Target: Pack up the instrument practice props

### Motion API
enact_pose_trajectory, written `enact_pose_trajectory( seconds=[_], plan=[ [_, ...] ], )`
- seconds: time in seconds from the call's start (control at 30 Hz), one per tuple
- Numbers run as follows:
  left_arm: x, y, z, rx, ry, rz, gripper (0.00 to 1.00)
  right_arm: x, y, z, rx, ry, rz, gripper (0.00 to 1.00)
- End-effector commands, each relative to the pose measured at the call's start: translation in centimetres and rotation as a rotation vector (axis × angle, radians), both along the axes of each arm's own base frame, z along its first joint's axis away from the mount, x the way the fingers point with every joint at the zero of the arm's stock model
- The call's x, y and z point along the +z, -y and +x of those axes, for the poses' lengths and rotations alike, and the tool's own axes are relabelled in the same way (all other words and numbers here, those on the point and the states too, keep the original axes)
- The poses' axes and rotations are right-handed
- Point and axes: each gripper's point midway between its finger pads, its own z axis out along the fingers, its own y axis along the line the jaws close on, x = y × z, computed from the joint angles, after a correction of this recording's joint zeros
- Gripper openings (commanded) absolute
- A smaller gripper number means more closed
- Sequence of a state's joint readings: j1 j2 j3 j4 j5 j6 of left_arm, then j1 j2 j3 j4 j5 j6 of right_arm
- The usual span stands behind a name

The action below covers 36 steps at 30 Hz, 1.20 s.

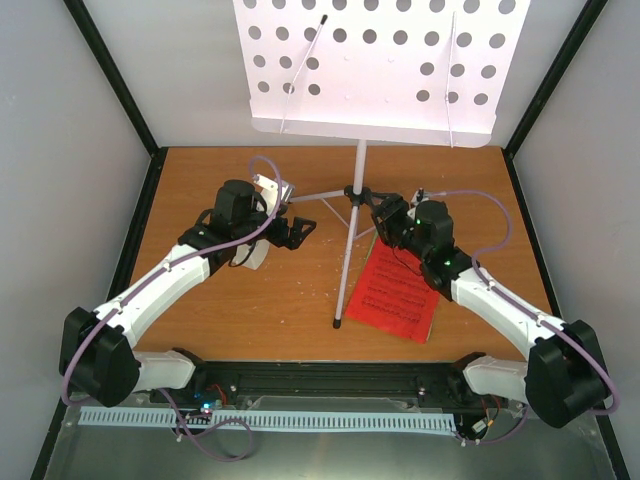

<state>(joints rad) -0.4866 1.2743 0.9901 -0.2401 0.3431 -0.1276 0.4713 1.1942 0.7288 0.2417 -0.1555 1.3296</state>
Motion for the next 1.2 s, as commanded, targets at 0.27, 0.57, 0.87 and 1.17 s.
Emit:
enact_pose_trajectory(
  seconds=[0.27,0.57,0.87,1.17],
  plan=[
    [0.4,0.0,0.3,-0.002,0.031,0.007,0.99,1.1,-0.2,1.0,-0.03,-0.045,0.082,0.48],
    [0.2,0.1,0.3,-0.004,0.024,0.009,0.99,1.1,-0.3,1.5,-0.035,-0.043,0.072,0.34],
    [0.1,0.0,0.3,-0.004,0.022,0.012,0.99,0.8,-0.7,1.7,-0.025,-0.059,0.079,0.36],
    [0.1,0.0,0.4,-0.001,0.025,0.016,1.0,-0.1,-1.0,1.8,-0.016,-0.085,0.076,0.06]
  ],
)
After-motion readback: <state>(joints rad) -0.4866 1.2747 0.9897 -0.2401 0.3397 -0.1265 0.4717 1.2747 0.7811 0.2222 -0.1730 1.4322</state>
